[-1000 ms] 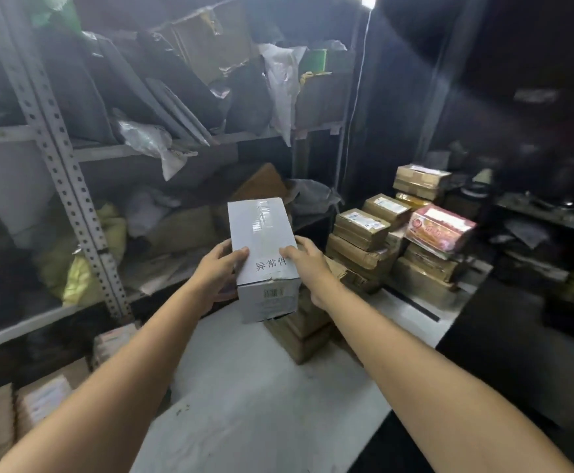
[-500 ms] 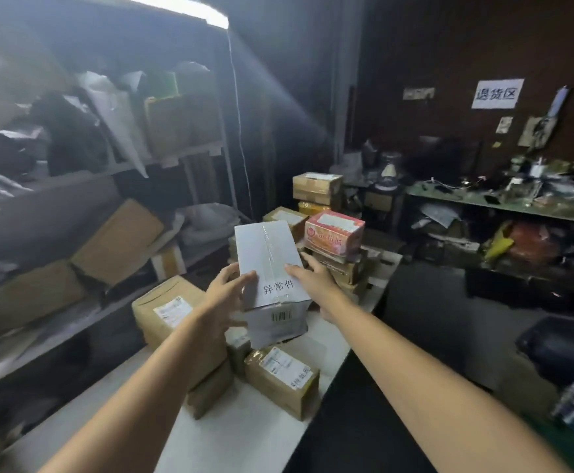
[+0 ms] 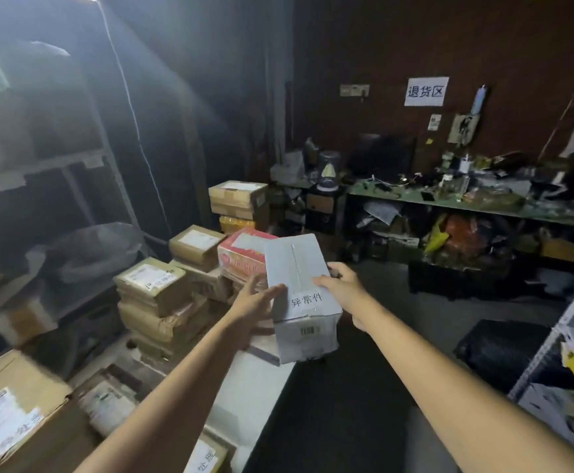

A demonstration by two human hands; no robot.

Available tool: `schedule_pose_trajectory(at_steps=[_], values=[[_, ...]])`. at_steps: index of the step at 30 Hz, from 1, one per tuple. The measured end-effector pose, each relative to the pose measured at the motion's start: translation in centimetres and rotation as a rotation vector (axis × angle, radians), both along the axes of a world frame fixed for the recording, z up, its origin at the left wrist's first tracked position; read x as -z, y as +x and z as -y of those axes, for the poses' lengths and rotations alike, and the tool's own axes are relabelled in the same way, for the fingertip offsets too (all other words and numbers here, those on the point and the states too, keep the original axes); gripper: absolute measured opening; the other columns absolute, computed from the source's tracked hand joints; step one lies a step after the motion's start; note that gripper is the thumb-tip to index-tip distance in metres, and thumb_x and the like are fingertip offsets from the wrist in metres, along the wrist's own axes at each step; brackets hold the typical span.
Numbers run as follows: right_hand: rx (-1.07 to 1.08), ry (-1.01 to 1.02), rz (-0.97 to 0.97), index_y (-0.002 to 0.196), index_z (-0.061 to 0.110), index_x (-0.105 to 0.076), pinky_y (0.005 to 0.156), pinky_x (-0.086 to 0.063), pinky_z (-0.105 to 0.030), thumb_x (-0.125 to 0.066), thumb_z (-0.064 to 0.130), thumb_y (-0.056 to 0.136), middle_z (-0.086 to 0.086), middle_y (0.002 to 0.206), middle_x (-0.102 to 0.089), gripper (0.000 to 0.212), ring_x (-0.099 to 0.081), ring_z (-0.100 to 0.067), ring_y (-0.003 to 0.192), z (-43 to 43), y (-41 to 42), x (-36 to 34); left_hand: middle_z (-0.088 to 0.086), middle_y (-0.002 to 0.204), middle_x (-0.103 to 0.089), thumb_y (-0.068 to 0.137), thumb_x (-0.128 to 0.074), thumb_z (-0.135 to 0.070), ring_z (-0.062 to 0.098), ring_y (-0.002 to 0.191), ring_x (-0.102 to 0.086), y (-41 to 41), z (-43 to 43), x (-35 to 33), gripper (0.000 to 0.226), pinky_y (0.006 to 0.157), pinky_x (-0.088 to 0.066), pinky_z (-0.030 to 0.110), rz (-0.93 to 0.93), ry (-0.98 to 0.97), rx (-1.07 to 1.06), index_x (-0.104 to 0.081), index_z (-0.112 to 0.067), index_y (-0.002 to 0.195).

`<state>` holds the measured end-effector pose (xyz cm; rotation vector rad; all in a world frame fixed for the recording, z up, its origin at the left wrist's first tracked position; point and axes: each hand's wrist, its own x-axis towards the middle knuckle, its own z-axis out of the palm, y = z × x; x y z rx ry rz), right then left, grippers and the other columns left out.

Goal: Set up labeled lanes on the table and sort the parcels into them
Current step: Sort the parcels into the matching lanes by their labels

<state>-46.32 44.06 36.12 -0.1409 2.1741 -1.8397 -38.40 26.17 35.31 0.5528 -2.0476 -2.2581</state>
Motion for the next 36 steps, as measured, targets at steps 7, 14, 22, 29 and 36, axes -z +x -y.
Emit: schedule_pose_trajectory(at_steps=[7, 14, 22, 29, 36], values=[[0.129, 0.111, -0.011, 0.146, 0.025, -0.045, 0.063, -0.052, -0.028, -0.070, 0.018, 0.090, -0.013, 0.132, -0.057, 0.062, -0.067, -0.023, 0.098, -5.2, -11.3, -0.8, 0.001, 0.124, -0.065, 0.096, -0.064, -0.020, 0.022, 0.107, -0.067, -13.4, -4.5, 0.3, 0.042, 0.078, -0.061, 0.040, 0.022, 0.019, 0.164, -0.050, -0.032, 0.134], [0.142, 0.088, 0.043, 0.146, 0.027, -0.045, 0.068, -0.055, -0.031, -0.068, 0.015, 0.089, -0.013, 0.129, -0.060, 0.063, -0.069, -0.024, 0.097, -7.4, -21.4, 0.7, 0.002, 0.114, -0.068, 0.093, -0.067, -0.022, 0.029, 0.094, -0.071, -23.4, -6.7, 1.5, 0.048, 0.058, -0.059, 0.036, 0.139, 0.104, 0.177, -0.049, -0.040, 0.133], [-0.095, 0.066, 0.067, 0.143, 0.025, -0.046, 0.061, -0.053, -0.029, -0.067, 0.012, 0.090, -0.013, 0.118, -0.064, 0.059, -0.070, -0.023, 0.089, -5.3, -35.4, 3.6, 0.008, 0.127, -0.062, 0.090, -0.071, -0.021, 0.034, 0.108, -0.067, -34.0, -6.3, 3.8, 0.054, 0.083, -0.058, 0.056, 0.168, 0.068, -0.069, -0.043, -0.039, 0.133], [-0.322, 0.105, 0.108, 0.141, 0.023, -0.049, 0.059, -0.053, -0.025, -0.065, 0.010, 0.090, -0.005, 0.100, -0.066, 0.055, -0.068, -0.017, 0.077, -1.8, -44.5, 5.0, 0.012, 0.127, -0.063, 0.088, -0.074, -0.028, 0.034, 0.099, -0.071, -39.3, -5.0, 5.4, 0.065, 0.071, -0.062, 0.052, 0.244, 0.094, -0.294, -0.039, -0.039, 0.142], [-0.510, 0.203, 0.141, 0.149, 0.024, -0.043, 0.058, -0.052, -0.023, -0.066, 0.011, 0.089, -0.007, 0.111, -0.065, 0.065, -0.069, -0.017, 0.086, 3.3, -50.5, 7.9, 0.011, 0.117, -0.064, 0.095, -0.065, -0.029, 0.027, 0.080, -0.073, -43.3, -2.1, 8.4, 0.051, 0.059, -0.061, 0.040, 0.293, 0.048, -0.428, -0.037, -0.032, 0.138]])
